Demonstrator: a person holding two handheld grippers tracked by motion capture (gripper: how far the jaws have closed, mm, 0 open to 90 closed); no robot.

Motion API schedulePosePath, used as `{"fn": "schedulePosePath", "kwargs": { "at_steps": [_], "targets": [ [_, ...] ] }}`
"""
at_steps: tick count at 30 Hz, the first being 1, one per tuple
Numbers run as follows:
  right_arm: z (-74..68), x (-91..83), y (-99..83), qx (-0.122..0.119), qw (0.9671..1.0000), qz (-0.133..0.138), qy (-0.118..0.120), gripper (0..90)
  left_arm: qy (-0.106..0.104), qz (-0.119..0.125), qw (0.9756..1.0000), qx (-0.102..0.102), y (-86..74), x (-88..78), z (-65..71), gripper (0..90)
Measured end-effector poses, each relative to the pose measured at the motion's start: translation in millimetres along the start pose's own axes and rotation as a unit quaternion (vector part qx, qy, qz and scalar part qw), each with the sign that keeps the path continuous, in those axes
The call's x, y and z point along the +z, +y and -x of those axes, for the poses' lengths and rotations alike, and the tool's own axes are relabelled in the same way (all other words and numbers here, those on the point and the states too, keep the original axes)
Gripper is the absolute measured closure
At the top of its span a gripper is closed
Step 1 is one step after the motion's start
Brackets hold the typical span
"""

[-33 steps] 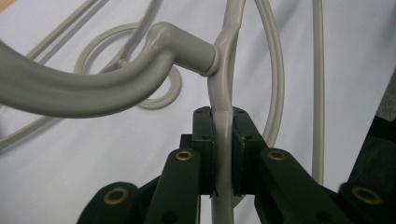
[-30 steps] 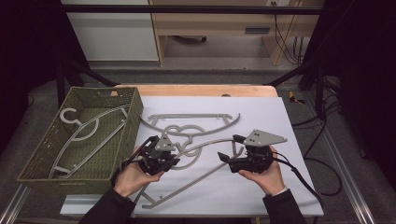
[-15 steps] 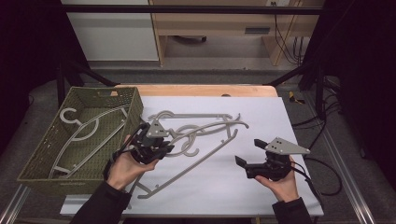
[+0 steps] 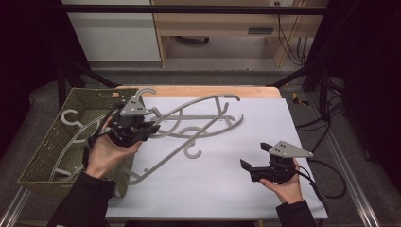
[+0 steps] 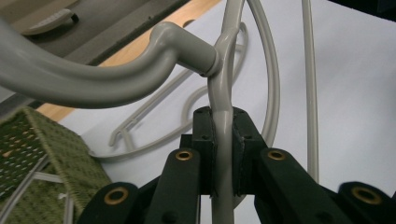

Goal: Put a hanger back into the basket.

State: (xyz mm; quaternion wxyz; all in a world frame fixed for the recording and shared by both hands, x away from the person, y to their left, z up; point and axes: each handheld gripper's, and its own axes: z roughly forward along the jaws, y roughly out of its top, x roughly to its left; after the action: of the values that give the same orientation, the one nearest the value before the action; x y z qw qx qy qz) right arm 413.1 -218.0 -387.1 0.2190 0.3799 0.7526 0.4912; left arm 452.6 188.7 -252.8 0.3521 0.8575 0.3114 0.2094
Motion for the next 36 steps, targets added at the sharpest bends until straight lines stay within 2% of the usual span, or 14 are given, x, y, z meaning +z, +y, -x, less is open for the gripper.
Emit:
{"fn": "schedulePosePath", "kwargs": {
  "at_steps": [3, 6, 8, 10, 12, 13, 19, 21, 25, 31, 36],
  "targets": [
    [0.4, -0.4, 0.1, -0.004, 1.0000, 0.003, -0.001, 6.9, 0.013, 0.009, 0.9998, -0.007, 0.4, -9.3, -11.6, 82.6],
    [0.8, -1.1, -0.1, -0.001, 1.0000, 0.005, -0.003, 6.7, 0.026, 0.002, 0.9996, -0.012, -2.2, -17.1, -25.5, 82.6],
    [2.4, -1.1, -0.8, 0.001, 1.0000, 0.006, -0.004, 6.5, 0.031, 0.009, 0.9991, -0.026, -5.4, -20.7, -34.3, 82.6],
    [4.1, -0.9, -1.9, 0.004, 0.9999, 0.007, -0.006, 6.5, 0.036, 0.006, 0.9990, -0.028, -8.3, -25.2, -43.3, 82.6],
    [5.4, -0.9, -2.6, 0.005, 0.9999, 0.007, -0.008, 6.2, 0.043, 0.011, 0.9982, -0.040, -12.1, -30.6, -53.5, 82.6],
    [5.7, -0.9, -2.7, 0.005, 0.9999, 0.007, -0.009, 6.1, 0.048, 0.010, 0.9981, -0.037, -13.6, -33.4, -58.7, 82.6],
    [5.5, -0.4, -3.1, 0.007, 0.9999, 0.005, -0.010, 5.7, 0.074, 0.002, 0.9957, -0.055, -24.9, -46.6, -83.6, 82.6],
    [5.9, 0.5, -3.5, 0.006, 0.9999, 0.006, -0.009, 5.7, 0.081, 0.008, 0.9946, -0.064, -29.4, -47.9, -91.4, 82.6],
    [5.3, 1.6, -3.9, 0.006, 0.9999, 0.001, -0.009, 5.7, 0.100, -0.016, 0.9924, -0.070, -39.4, -50.7, -107.5, 82.6],
    [5.4, 1.6, -3.8, 0.006, 0.9999, 0.001, -0.008, 5.7, 0.119, -0.031, 0.9894, -0.076, -54.5, -50.5, -128.8, 82.6],
    [5.5, 1.7, -3.7, 0.007, 0.9999, 0.001, -0.008, 5.6, 0.126, -0.041, 0.9880, -0.079, -67.3, -51.3, -145.0, 82.6]
  ]
}}
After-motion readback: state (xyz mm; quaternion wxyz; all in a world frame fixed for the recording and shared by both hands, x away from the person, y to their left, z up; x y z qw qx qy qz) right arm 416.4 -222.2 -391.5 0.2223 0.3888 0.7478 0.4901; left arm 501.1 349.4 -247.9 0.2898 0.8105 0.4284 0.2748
